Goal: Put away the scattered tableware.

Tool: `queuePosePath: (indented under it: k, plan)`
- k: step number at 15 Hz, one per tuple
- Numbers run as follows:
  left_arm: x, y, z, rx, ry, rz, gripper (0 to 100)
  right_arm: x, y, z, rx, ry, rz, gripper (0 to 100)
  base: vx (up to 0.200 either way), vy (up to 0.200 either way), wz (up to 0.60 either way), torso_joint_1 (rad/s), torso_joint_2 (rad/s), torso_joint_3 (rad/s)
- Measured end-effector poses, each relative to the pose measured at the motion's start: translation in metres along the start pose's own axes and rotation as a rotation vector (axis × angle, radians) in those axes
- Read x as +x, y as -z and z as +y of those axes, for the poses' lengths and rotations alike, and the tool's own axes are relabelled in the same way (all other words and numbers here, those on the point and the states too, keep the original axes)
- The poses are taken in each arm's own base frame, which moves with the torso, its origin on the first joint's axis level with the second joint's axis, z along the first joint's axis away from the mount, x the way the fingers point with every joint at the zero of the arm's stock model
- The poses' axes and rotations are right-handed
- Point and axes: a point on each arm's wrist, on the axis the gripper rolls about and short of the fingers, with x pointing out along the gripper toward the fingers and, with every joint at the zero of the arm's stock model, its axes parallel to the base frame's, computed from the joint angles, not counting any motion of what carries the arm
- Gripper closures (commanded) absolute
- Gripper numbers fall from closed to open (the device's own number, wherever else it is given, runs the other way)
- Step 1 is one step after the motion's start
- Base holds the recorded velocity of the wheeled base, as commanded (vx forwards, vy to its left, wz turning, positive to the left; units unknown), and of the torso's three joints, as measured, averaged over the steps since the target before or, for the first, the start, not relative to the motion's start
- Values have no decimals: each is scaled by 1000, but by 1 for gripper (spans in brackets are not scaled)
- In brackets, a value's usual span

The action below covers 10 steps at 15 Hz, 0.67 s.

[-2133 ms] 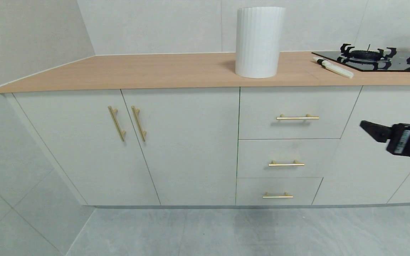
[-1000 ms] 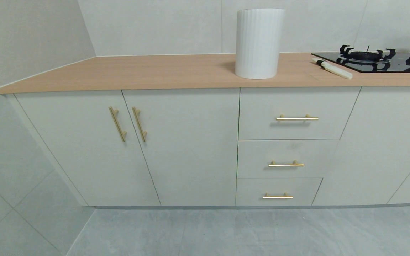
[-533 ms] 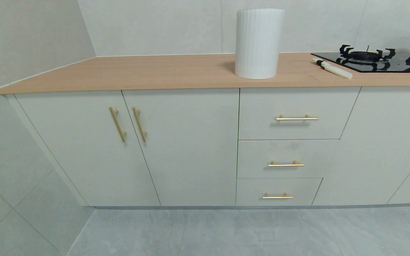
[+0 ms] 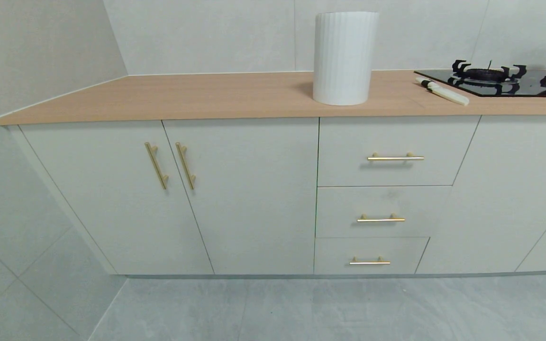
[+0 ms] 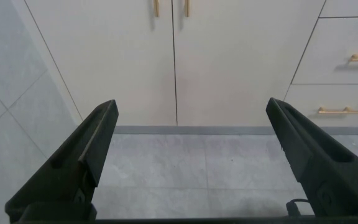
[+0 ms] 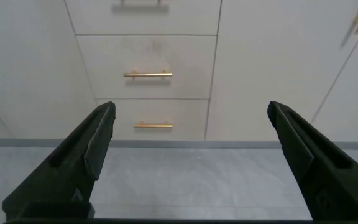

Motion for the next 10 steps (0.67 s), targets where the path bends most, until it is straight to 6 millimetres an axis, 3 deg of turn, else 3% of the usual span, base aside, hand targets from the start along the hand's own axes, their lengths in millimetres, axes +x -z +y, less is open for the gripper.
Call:
queuePosePath:
  k: [10]
  plan:
    - [0,0,0,6,0,0,0,0,2,1,-15,-25,16,0,0,0,0,0,0,0]
